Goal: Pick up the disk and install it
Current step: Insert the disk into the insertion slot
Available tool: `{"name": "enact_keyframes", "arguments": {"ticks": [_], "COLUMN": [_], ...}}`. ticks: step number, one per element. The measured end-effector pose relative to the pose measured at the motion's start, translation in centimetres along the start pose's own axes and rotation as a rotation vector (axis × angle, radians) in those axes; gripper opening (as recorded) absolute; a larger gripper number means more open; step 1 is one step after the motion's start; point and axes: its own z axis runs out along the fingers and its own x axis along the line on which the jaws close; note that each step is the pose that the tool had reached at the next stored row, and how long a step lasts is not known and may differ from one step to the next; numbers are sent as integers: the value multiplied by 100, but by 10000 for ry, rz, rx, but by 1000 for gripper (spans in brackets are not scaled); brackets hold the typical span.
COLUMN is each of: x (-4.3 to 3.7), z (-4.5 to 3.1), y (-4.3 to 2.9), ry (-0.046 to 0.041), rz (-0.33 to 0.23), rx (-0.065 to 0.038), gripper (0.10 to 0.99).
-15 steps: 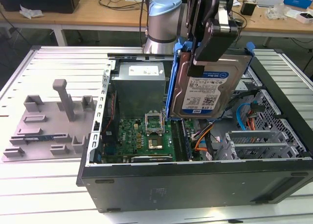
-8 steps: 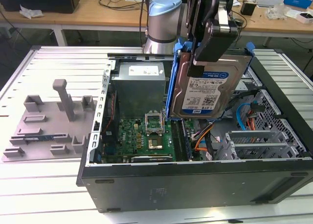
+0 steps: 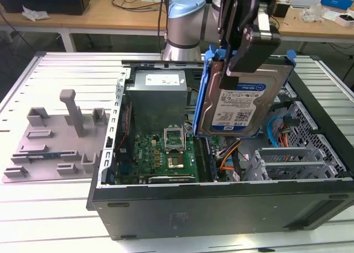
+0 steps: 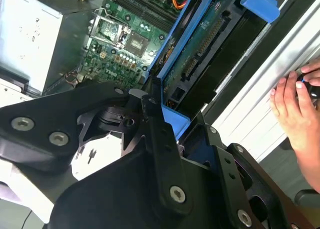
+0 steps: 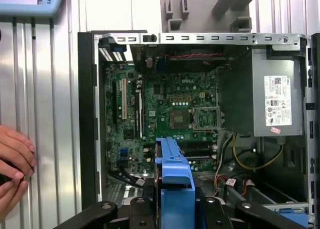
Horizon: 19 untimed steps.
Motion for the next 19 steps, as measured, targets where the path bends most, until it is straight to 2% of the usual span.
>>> {"name": "enact_keyframes", "arguments": {"ticks": [3,8,12,13,16,19], "x": [25,90,128,150,175,197], "z": [-2,-8,-12,-13,-15,-18], "y": [-60,-254,-368,-436,-533,-705], "ry": [1,0,1,1,0,0], "rz": [-1,-1,0,-1,0,-1], "rx": [-1,-5,-8,-8,-9,-9], "gripper": [369,369,369,369,369,369]}}
